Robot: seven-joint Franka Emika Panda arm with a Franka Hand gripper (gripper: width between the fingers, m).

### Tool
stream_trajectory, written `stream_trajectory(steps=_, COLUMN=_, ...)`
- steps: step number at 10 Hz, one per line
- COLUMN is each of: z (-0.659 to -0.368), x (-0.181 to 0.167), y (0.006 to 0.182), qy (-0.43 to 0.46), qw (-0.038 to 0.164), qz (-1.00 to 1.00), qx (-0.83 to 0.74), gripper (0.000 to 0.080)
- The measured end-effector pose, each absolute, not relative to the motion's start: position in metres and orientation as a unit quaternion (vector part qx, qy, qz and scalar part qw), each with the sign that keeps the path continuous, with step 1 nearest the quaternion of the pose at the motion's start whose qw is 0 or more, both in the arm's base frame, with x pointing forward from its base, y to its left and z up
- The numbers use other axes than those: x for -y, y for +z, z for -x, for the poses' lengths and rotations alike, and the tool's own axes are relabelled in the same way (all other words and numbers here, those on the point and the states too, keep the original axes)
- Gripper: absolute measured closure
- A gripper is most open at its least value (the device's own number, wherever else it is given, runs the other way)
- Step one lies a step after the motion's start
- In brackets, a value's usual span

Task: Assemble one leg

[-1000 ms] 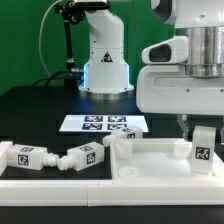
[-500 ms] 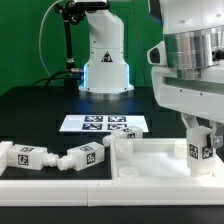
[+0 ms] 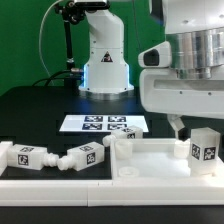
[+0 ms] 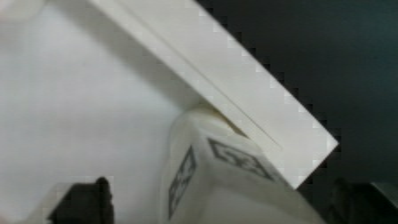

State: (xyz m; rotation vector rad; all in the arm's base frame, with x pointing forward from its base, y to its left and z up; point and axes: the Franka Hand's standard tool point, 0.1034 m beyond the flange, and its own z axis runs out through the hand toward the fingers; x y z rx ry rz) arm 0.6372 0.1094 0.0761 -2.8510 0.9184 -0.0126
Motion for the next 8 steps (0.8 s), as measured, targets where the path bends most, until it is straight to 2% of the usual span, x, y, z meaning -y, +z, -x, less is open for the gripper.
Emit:
stream_trajectory(steps=1, z=-0.6397, x=-0.1111, y=0.0796, qy=-0.013, qw=0.064, qz=0.972, qx=-0.225, gripper=0.0164)
stream_trajectory(steps=4, z=-0.6389, x=-0.1129, y=0.0793, qy=-0.023, qw=0.056, qz=0.991, qx=-0.122, gripper=0.0151)
stream_trajectory(steps=5, z=-0.6392, x=-0.1130, y=0.0788, qy=-0.028, qw=0.048, qz=0.997, qx=-0.060, gripper=0.0151)
stream_trajectory(steps=6, z=-0.6411, x=-0.1166, y=0.0769, qy=-0.040, qw=0.030, qz=0.998, qx=0.034, gripper=0.0151)
stream_trajectory(steps=8, z=-0.6417, x=-0.1170, y=0.0758, qy=-0.043, qw=0.026, qz=0.997, qx=0.051, gripper=0.0175)
